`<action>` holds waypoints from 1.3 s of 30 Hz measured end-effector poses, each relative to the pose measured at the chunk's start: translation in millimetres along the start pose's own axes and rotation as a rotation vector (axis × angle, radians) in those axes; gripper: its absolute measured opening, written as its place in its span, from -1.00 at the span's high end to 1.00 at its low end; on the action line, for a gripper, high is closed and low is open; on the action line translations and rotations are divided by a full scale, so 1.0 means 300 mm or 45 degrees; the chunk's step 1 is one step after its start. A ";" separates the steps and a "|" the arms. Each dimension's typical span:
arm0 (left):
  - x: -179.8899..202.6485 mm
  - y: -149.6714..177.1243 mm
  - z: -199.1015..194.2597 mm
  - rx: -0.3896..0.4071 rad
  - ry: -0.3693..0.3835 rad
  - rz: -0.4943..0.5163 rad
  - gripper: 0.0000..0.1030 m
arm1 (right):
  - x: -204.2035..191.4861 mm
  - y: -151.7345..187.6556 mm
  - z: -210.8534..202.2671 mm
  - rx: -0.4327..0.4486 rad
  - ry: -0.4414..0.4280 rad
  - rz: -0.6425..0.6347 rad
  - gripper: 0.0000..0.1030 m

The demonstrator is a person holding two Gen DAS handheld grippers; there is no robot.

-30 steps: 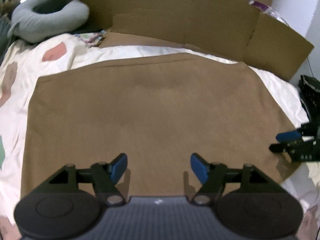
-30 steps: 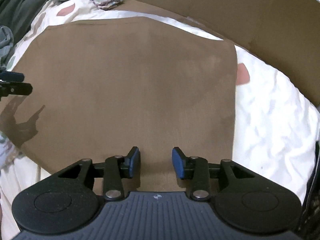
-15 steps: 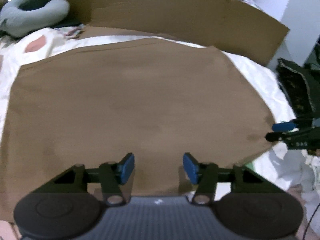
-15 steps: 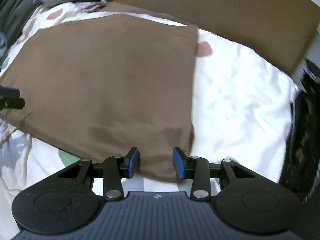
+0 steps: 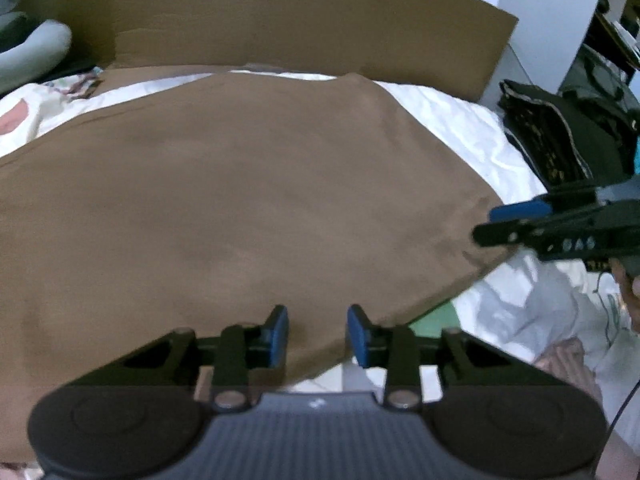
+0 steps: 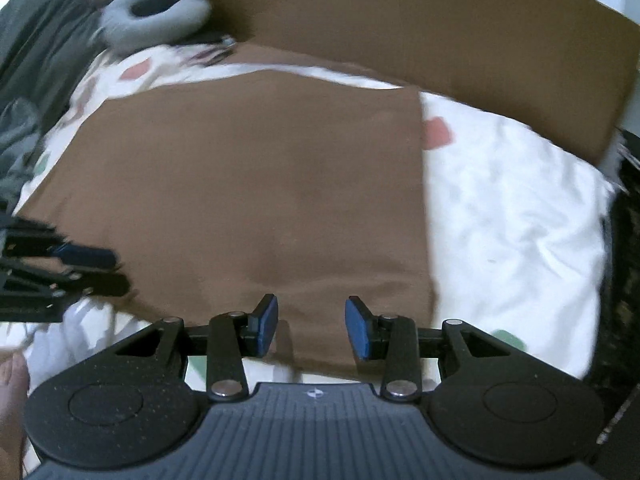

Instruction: Fold clothes

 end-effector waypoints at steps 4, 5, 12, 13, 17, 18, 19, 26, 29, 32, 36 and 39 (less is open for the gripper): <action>0.025 0.020 0.031 -0.047 0.012 0.034 0.45 | -0.082 0.001 0.023 -0.002 -0.059 -0.062 0.14; 0.029 0.030 0.038 -0.058 0.017 0.033 0.47 | -0.102 0.007 0.031 -0.013 -0.073 -0.073 0.14; 0.021 0.077 0.027 -0.099 0.033 0.078 0.47 | -0.182 0.068 0.065 -0.090 -0.067 -0.196 0.15; 0.008 0.086 0.018 -0.109 0.040 0.077 0.47 | -0.173 0.074 0.065 -0.103 -0.064 -0.182 0.15; -0.062 0.100 -0.032 -0.114 0.032 -0.006 0.48 | -0.138 0.086 0.046 -0.116 -0.056 -0.115 0.16; -0.083 0.100 -0.047 -0.108 0.023 -0.038 0.48 | -0.135 0.083 0.038 -0.105 -0.058 -0.101 0.16; -0.102 0.098 -0.060 -0.098 0.013 -0.066 0.50 | -0.132 0.078 0.029 -0.093 -0.060 -0.086 0.16; -0.180 0.062 -0.120 -0.020 -0.048 -0.128 0.50 | -0.171 0.018 0.009 0.000 -0.102 -0.081 0.15; -0.178 0.043 -0.115 -0.002 -0.058 -0.128 0.50 | -0.195 0.002 0.024 -0.010 -0.133 -0.076 0.15; -0.161 0.040 -0.100 0.003 -0.050 -0.102 0.50 | -0.223 -0.002 0.041 -0.009 -0.136 -0.108 0.15; -0.146 0.059 -0.052 -0.024 -0.066 -0.078 0.50 | -0.251 0.016 0.075 -0.030 -0.148 -0.136 0.15; -0.155 0.092 -0.018 -0.069 -0.075 -0.077 0.50 | -0.255 0.046 0.101 -0.063 -0.141 -0.153 0.14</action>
Point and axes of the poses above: each gripper's, at about its wrist camera, not at the fingertips, and z roughly the way its jaws point, x to its right, y to its underside, the point moved 9 cm from there along z, roughly the way its jaws point, and after that the axes turned 1 degree about z, right-handed, at the moved point
